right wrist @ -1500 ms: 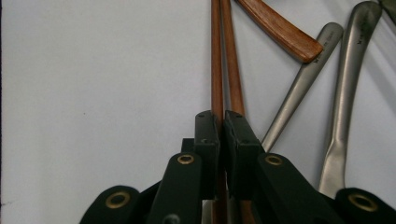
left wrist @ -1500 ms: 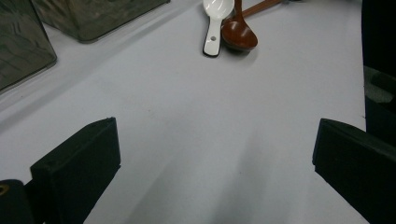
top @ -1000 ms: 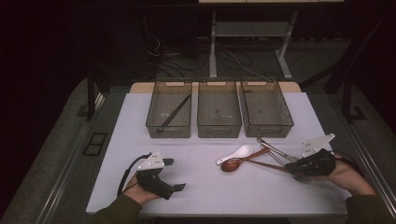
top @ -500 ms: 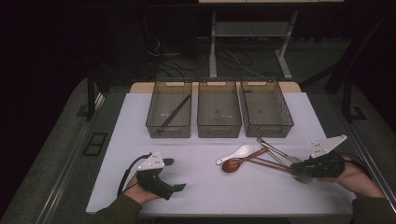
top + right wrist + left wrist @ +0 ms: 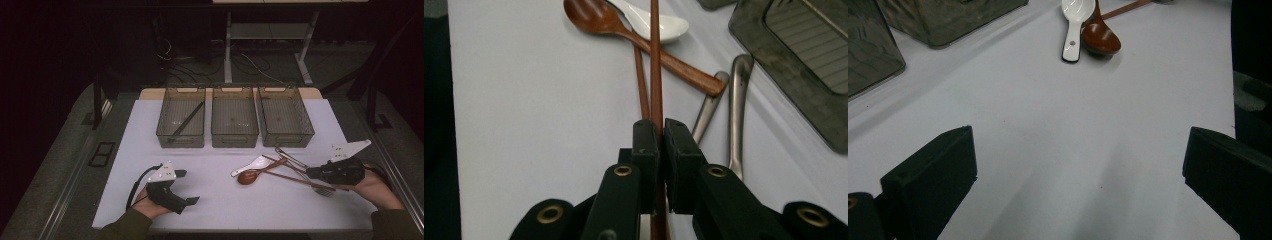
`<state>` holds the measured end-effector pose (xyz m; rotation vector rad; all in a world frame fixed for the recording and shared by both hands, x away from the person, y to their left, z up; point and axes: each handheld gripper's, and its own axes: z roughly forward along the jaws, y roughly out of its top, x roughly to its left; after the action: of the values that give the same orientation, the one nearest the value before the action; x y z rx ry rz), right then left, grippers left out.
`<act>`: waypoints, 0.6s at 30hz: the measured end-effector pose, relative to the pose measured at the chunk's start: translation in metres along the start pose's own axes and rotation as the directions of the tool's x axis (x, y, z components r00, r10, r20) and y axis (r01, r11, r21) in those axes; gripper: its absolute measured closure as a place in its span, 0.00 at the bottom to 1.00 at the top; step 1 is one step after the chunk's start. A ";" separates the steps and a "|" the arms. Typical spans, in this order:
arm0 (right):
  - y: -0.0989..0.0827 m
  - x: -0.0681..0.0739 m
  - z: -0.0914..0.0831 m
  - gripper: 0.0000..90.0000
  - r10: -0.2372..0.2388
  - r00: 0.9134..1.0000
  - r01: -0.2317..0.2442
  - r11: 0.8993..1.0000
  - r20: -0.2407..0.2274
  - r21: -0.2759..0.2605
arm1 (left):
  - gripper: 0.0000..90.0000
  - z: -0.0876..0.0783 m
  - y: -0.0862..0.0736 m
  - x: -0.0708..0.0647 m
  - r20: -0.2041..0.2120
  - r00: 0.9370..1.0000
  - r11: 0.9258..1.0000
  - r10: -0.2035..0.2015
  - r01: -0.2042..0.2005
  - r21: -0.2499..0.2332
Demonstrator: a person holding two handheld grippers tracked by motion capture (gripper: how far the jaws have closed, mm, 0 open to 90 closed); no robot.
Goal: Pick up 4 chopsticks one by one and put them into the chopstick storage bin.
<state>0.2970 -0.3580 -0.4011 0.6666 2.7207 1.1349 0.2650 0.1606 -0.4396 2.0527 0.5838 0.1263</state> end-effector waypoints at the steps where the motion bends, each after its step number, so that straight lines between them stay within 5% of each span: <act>1: 0.002 0.001 0.001 0.94 0.000 1.000 0.000 1.000 0.003 0.001 | 0.01 0.000 0.000 0.000 0.001 1.000 1.000 0.000 0.000 0.000; 18: 0.044 0.009 0.023 0.94 0.002 0.999 -0.001 0.999 0.036 -0.047 | 0.01 0.000 0.000 -0.002 -0.001 1.000 1.000 0.007 -0.007 -0.004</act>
<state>0.3103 -0.3117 -0.3857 0.6759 2.6551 1.1723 0.2637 0.1596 -0.4393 2.0510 0.5769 0.1321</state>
